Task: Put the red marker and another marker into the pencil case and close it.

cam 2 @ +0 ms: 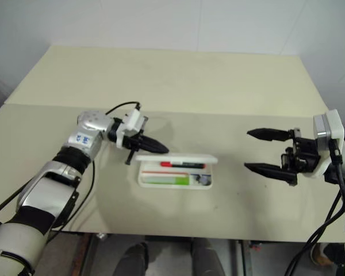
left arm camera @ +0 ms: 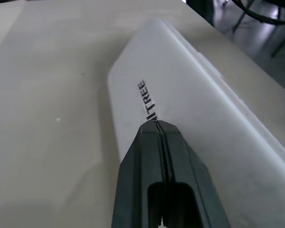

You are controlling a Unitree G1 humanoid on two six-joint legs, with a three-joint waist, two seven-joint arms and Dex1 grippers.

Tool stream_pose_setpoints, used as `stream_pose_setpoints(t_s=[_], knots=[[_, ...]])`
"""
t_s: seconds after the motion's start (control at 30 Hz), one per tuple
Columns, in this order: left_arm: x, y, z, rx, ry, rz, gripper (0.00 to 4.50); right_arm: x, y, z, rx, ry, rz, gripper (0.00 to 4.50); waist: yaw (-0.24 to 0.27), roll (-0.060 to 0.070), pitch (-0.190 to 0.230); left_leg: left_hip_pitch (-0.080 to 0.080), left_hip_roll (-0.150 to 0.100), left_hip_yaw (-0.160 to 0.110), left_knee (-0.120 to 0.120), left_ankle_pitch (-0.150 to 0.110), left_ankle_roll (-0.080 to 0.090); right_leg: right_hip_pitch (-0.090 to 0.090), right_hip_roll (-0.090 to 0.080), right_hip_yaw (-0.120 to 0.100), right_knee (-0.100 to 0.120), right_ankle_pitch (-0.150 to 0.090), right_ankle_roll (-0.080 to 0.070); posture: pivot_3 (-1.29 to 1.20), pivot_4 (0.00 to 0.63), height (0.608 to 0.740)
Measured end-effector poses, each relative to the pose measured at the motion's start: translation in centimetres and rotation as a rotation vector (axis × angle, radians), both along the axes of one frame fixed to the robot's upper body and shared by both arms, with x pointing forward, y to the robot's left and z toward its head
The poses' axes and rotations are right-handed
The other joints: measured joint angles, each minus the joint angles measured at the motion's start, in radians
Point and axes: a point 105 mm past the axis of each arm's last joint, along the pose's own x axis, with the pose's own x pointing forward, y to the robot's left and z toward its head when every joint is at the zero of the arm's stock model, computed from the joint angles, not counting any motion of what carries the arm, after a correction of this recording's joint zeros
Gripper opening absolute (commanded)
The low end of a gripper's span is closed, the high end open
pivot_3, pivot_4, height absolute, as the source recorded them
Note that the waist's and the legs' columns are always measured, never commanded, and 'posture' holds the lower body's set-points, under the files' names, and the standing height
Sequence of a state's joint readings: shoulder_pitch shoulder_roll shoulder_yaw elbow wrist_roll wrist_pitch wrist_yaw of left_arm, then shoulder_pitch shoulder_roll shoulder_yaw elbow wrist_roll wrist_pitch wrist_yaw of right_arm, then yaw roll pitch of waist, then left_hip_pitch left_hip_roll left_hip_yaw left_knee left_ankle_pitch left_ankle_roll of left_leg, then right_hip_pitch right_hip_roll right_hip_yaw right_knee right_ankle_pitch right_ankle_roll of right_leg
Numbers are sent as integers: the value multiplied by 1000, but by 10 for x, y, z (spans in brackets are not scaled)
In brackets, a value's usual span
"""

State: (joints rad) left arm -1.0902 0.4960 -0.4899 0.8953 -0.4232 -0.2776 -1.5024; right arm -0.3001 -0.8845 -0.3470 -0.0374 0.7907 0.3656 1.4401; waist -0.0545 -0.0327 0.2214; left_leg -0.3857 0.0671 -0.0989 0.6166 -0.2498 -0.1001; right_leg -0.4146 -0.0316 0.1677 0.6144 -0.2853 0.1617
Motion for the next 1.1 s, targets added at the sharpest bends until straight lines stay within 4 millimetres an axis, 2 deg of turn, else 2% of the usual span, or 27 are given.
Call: stream_pose_setpoints(t_s=[0.33,0.5,0.6,0.73,0.9,1.03,1.1], knots=[[-12,-3,-25,161,-147,-148,23,-1,4,-5,22,-4,6,4500,0,0,0,0,0,0,0,0,0,0,0,0,0,0,-1,0,150,740],[-13,-6,-25,186,-259,-215,23,1,9,-10,41,8,8,4500,1,0,0,0,0,0,2,0,0,1,0,0,0,-1,-2,0,150,740],[-13,-8,-26,183,-289,-228,23,1,10,-11,40,12,7,4500,1,0,0,0,0,0,5,0,0,2,0,1,0,-5,-10,0,150,740],[-11,-8,-24,152,-260,-199,23,1,10,-11,40,12,9,4500,0,0,0,-1,0,0,9,0,1,2,0,1,0,-5,-10,0,150,740],[-6,-6,-3,-90,-139,-78,23,-6,16,-13,37,14,40,4500,0,0,0,-2,0,0,10,0,1,2,0,1,2,-4,-7,0,150,740],[-4,3,26,-283,-95,-19,874,-8,20,-14,41,13,53,4500,-3,0,0,0,0,0,10,0,1,2,0,1,4,-4,-6,0,150,740],[-4,18,29,-304,-67,24,1562,-9,20,-15,42,18,54,4500,-7,0,0,1,0,0,9,-1,1,2,0,1,5,-3,-3,0,150,740]])
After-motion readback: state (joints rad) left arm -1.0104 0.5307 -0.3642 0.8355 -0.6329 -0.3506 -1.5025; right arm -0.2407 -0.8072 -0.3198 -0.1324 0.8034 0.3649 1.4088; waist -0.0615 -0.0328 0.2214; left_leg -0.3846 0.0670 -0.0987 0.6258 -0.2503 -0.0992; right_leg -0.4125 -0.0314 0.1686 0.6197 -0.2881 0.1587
